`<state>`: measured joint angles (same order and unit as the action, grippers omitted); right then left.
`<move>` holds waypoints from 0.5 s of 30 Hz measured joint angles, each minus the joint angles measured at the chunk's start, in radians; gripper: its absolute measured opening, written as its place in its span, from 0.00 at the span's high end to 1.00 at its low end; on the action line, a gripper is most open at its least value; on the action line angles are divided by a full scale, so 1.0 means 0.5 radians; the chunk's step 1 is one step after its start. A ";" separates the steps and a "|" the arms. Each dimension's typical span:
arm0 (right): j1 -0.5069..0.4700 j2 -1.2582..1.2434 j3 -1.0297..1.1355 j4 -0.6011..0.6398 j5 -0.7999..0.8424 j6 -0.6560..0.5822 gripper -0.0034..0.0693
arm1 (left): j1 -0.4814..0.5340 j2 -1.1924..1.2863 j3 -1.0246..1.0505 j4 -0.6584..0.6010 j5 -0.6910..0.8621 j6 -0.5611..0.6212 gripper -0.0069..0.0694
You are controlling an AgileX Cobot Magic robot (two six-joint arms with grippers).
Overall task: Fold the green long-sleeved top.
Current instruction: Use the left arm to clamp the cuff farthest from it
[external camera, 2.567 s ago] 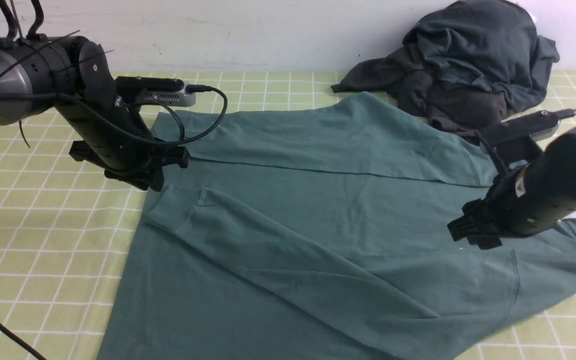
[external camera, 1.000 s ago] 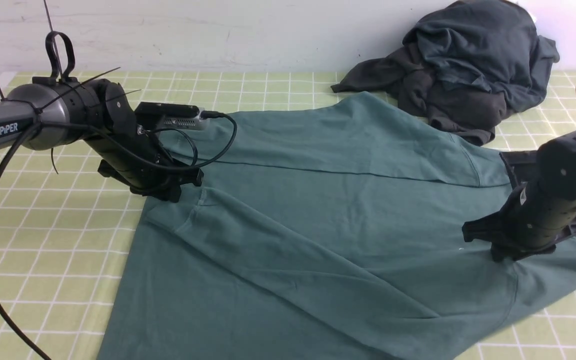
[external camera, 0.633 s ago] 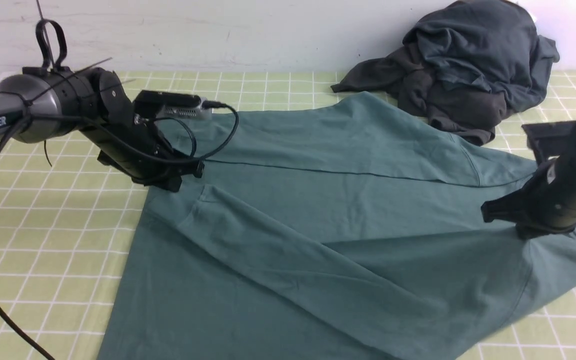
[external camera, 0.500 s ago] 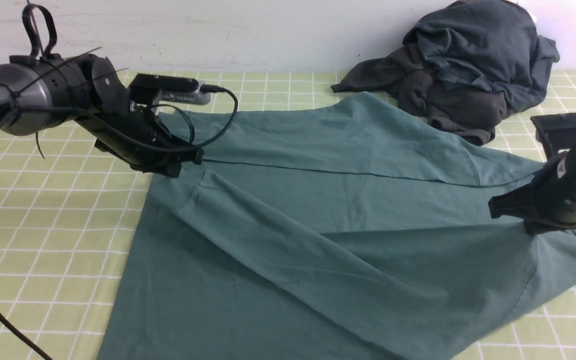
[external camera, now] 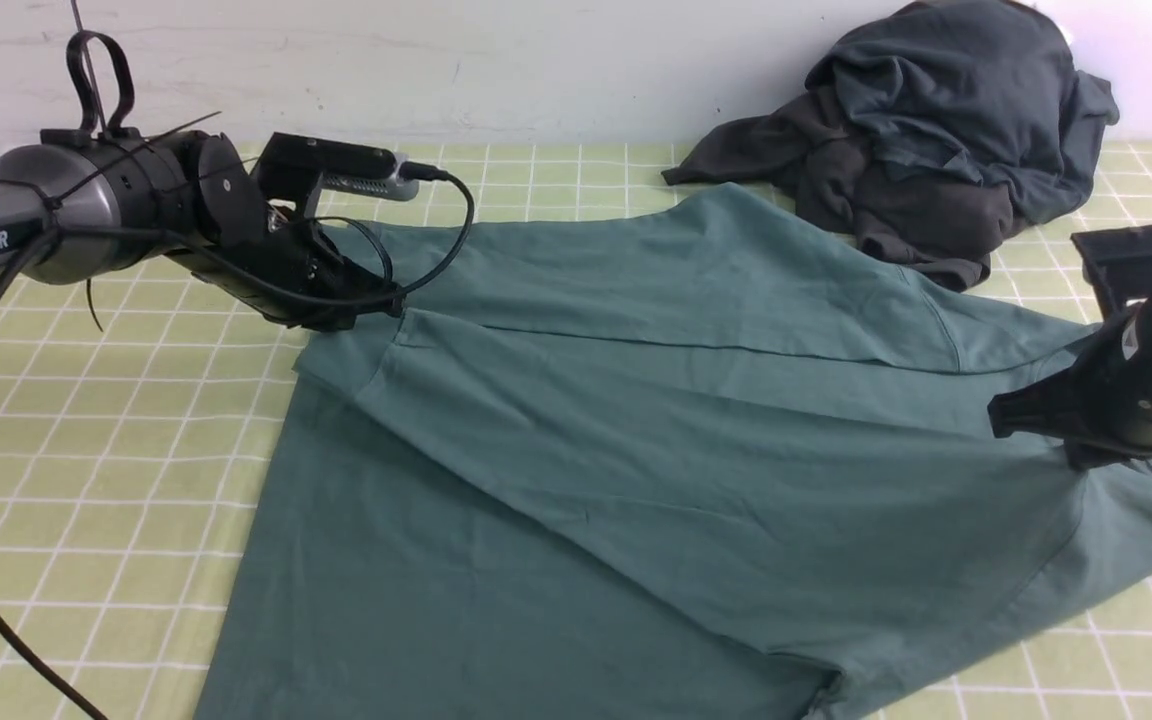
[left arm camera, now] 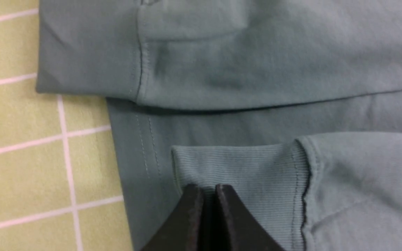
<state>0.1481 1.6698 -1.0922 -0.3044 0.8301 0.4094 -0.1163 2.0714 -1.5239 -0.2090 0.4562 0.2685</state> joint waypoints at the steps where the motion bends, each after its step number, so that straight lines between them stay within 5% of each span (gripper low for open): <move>1: 0.000 0.000 0.000 0.000 0.000 0.000 0.95 | 0.000 0.006 0.000 0.000 -0.037 0.000 0.86; 9: 0.000 0.000 0.000 -0.014 0.030 0.000 0.82 | 0.138 0.119 -0.418 -0.126 0.172 -0.016 0.45; 15: 0.000 0.000 0.000 -0.004 0.048 -0.047 0.77 | 0.213 0.428 -0.859 -0.179 0.343 -0.067 0.33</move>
<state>0.1481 1.6698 -1.0922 -0.3063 0.8539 0.3858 -0.0101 2.2852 -1.9532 -0.2984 0.6276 0.2350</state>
